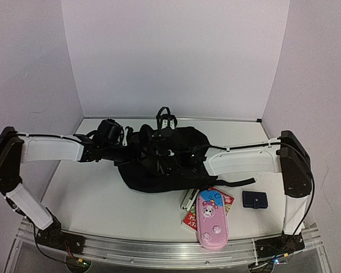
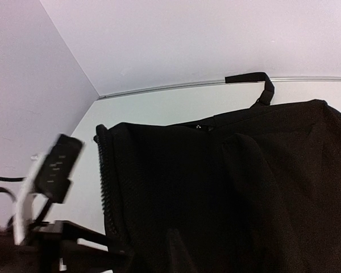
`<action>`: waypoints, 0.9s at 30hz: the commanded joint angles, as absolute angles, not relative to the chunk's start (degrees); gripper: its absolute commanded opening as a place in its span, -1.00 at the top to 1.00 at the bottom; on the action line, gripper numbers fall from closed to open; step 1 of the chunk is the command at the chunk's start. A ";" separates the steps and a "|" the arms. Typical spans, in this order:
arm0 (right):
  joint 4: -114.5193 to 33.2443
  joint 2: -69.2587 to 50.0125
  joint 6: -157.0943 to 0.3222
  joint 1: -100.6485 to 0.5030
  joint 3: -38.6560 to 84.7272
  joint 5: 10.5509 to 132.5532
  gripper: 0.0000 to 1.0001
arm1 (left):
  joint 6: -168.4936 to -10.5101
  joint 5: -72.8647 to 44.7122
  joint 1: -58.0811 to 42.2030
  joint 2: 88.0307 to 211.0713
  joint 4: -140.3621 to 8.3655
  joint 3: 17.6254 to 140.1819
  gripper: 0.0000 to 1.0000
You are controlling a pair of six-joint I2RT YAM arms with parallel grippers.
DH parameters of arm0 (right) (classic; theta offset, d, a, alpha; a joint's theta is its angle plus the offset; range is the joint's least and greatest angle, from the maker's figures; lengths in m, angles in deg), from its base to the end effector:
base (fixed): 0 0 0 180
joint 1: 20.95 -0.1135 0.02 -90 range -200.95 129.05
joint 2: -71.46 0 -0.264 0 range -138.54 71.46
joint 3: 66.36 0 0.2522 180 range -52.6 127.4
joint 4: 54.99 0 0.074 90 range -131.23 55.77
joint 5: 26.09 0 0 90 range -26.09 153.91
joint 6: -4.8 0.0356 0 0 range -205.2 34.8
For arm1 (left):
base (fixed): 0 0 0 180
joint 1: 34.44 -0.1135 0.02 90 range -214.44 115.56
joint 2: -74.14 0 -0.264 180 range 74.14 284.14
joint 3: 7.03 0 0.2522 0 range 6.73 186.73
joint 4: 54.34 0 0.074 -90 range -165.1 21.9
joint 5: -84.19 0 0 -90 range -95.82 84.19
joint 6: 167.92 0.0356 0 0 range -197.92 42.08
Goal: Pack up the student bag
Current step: Place the book in the student bag, then pick up the stationery from the center of the board.
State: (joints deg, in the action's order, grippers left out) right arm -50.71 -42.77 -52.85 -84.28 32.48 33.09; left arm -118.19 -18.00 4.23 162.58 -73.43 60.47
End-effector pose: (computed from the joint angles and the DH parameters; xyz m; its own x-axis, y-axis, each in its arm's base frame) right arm 0.2272 0.4118 0.2521 -0.4224 0.1828 -0.8878 -0.3845 0.8508 0.3582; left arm 0.2543 -0.2131 0.2173 -0.8595 -0.1214 -0.4965 0.2377 0.7650 -0.5986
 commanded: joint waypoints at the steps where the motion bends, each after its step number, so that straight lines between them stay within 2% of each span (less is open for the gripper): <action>1: -50.09 -38.30 -55.54 -83.41 31.10 34.31 0.46 | -117.34 -8.77 3.06 151.19 -83.10 55.38 -0.45; 2: -50.06 -37.59 -56.93 -83.38 30.54 35.93 0.33 | -117.75 -8.13 2.36 149.03 -84.62 54.49 -0.49; 7: -47.75 -31.00 -60.16 -83.43 25.88 41.44 -0.63 | -118.94 -7.99 -2.07 139.60 -89.17 51.14 -0.72; 9: -44.42 -27.82 -60.14 -83.35 24.15 42.02 -0.83 | -118.57 -11.58 -4.96 137.25 -89.76 50.63 -0.82; 13: -34.72 -23.27 -56.73 -82.86 21.38 41.69 -0.96 | -117.32 -18.16 -9.79 137.14 -91.60 52.42 -0.92; 17: -31.17 -18.80 -52.04 -78.65 14.53 48.79 -0.96 | -116.26 -21.13 -10.41 138.05 -91.71 54.55 -0.99; 27: -27.72 -2.96 -39.33 -69.21 -8.37 63.40 -0.97 | -117.24 -24.57 -10.71 140.02 -90.03 54.52 -0.99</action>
State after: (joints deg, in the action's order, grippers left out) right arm -31.22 -10.74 -46.68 -70.82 -1.85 56.10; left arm -117.41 -22.47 -10.39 140.10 -91.11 52.69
